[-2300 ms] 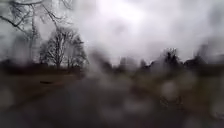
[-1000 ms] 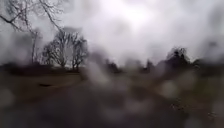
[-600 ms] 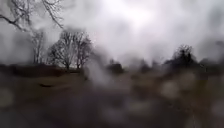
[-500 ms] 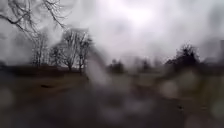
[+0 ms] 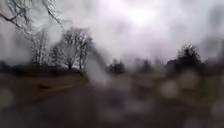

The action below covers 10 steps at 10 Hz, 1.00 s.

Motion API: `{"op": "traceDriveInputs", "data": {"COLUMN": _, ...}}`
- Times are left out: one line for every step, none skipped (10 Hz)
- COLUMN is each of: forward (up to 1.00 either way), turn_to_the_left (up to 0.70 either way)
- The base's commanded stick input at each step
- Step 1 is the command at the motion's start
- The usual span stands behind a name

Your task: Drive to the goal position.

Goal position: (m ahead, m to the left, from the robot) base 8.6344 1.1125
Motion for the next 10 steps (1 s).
{"op": "traceDriveInputs", "data": {"forward": 1.00, "turn_to_the_left": 0.00}}
{"op": "traceDriveInputs", "data": {"forward": 1.00, "turn_to_the_left": 0.00}}
{"op": "traceDriveInputs", "data": {"forward": 1.00, "turn_to_the_left": 0.00}}
{"op": "traceDriveInputs", "data": {"forward": 1.00, "turn_to_the_left": 0.00}}
{"op": "traceDriveInputs", "data": {"forward": 1.00, "turn_to_the_left": 0.00}}
{"op": "traceDriveInputs", "data": {"forward": 1.00, "turn_to_the_left": 0.00}}
{"op": "traceDriveInputs", "data": {"forward": 1.00, "turn_to_the_left": 0.00}}
{"op": "traceDriveInputs", "data": {"forward": 1.00, "turn_to_the_left": 0.00}}
{"op": "traceDriveInputs", "data": {"forward": 1.00, "turn_to_the_left": 0.00}}
{"op": "traceDriveInputs", "data": {"forward": 1.00, "turn_to_the_left": 0.00}}
